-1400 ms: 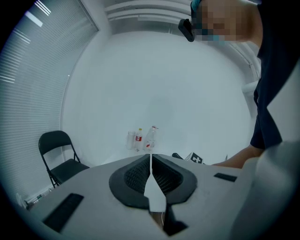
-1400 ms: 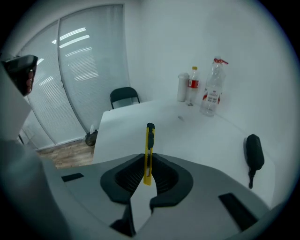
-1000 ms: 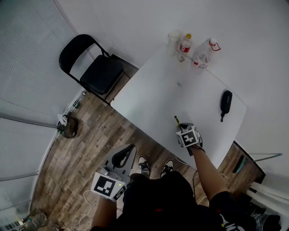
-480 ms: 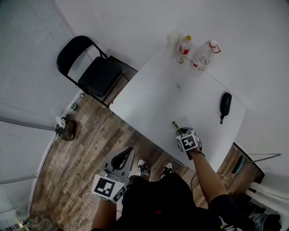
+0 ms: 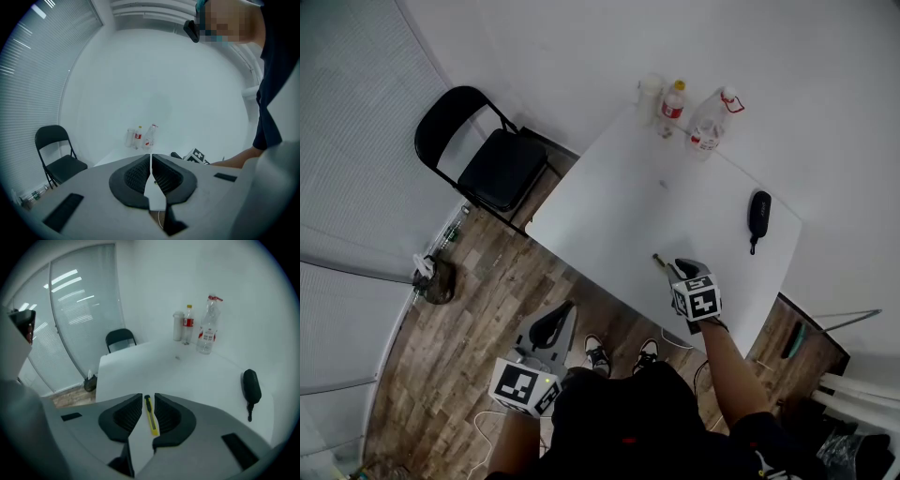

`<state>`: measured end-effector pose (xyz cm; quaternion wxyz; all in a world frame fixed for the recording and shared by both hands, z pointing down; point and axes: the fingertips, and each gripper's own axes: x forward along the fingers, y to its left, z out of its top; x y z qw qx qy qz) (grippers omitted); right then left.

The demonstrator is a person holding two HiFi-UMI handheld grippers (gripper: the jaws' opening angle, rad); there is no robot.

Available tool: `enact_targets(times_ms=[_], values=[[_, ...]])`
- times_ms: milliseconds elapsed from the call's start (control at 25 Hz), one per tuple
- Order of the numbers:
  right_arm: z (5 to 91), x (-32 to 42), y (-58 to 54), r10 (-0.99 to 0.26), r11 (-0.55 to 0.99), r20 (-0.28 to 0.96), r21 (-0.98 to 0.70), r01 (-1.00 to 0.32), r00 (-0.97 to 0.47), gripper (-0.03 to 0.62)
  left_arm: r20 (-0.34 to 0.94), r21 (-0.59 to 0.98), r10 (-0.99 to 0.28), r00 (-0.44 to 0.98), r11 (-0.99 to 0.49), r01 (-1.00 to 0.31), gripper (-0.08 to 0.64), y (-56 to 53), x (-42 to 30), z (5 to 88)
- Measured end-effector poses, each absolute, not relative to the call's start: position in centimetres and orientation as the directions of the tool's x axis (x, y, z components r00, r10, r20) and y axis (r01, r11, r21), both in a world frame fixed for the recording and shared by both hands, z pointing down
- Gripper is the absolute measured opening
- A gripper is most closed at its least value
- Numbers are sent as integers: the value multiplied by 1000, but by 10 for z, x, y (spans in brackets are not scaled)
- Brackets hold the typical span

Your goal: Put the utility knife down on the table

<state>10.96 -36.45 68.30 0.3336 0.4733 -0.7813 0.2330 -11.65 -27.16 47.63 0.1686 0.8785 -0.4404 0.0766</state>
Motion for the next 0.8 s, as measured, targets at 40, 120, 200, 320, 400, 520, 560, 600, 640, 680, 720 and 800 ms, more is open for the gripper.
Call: enact_targets(times_ms=[40, 120, 200, 320, 400, 520, 560, 600, 640, 680, 720, 800], values=[[666, 108, -364, -618, 438, 708, -49, -898, -340, 84, 273, 224, -749, 604, -561, -797, 31, -271, -116, 473], [629, 106, -360, -681, 436, 639, -39, -899, -358, 54, 259, 214, -749, 609, -571, -793, 31, -269, -114, 464], [593, 105, -353, -730, 435, 574, -29, -900, -371, 43, 240, 202, -748, 619, -586, -785, 31, -268, -110, 454], [539, 112, -341, -790, 426, 475, -27, -904, -387, 34, 210, 183, -750, 627, -600, -779, 31, -268, -99, 438], [501, 118, -330, -829, 416, 401, -22, -909, -389, 29, 189, 165, -752, 631, -610, -775, 31, -268, -92, 424], [445, 132, -316, -879, 400, 283, -5, -917, -385, 27, 151, 114, -748, 646, -636, -763, 31, -269, -78, 402], [428, 138, -310, -891, 393, 247, 1, -920, -381, 26, 137, 99, -747, 650, -643, -760, 31, -269, -73, 394], [413, 145, -305, -901, 386, 214, 4, -923, -376, 25, 121, 91, -747, 653, -647, -757, 31, -269, -68, 386], [399, 151, -299, -910, 379, 185, 3, -925, -372, 23, 106, 88, -748, 655, -649, -755, 31, -269, -64, 379], [388, 157, -292, -916, 374, 157, -1, -927, -370, 23, 91, 87, -749, 656, -650, -755, 31, -268, -60, 371], [377, 163, -286, -920, 372, 129, -5, -928, -370, 23, 79, 86, -750, 656, -651, -754, 31, -267, -56, 364], [356, 170, -272, -926, 371, 77, -6, -929, -370, 23, 57, 80, -752, 657, -653, -753, 31, -264, -50, 350]])
